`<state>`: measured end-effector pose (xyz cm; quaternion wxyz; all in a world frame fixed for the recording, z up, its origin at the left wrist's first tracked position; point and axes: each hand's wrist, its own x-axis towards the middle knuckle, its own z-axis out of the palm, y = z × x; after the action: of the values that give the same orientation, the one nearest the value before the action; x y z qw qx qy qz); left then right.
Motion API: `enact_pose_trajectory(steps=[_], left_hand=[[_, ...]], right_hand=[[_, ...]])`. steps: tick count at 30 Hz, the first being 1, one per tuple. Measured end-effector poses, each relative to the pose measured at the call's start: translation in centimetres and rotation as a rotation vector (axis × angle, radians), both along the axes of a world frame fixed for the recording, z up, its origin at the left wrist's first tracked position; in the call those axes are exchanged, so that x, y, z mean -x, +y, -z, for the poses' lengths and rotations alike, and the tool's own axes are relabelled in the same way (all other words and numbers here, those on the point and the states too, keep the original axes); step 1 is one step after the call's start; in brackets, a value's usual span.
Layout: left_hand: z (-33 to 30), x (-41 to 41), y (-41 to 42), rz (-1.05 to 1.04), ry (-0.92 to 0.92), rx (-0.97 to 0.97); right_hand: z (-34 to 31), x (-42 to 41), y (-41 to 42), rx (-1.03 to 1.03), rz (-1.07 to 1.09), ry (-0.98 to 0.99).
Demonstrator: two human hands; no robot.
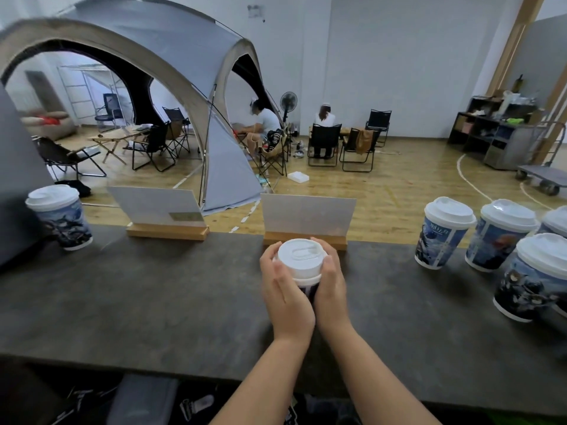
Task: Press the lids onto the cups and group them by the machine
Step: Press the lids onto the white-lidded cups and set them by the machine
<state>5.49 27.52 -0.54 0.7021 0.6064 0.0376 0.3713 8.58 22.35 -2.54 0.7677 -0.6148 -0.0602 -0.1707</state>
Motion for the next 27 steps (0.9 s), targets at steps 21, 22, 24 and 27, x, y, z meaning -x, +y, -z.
enact_pose_trajectory(steps=[21,22,24,27], left_hand=[[1.3,-1.1,0.1,-0.011,0.046,0.012],[1.3,-1.1,0.1,-0.001,0.048,0.026],[0.9,-1.0,0.1,0.02,0.069,0.052],[0.6,-0.7,0.4,0.089,0.095,0.095]], right_hand=[[0.1,0.7,0.2,-0.003,-0.019,-0.132],[-0.1,0.9,0.4,-0.015,-0.011,-0.122],[-0.4,1.1,0.6,-0.017,0.018,-0.104],[-0.9,1.4,1.0,-0.007,0.07,-0.088]])
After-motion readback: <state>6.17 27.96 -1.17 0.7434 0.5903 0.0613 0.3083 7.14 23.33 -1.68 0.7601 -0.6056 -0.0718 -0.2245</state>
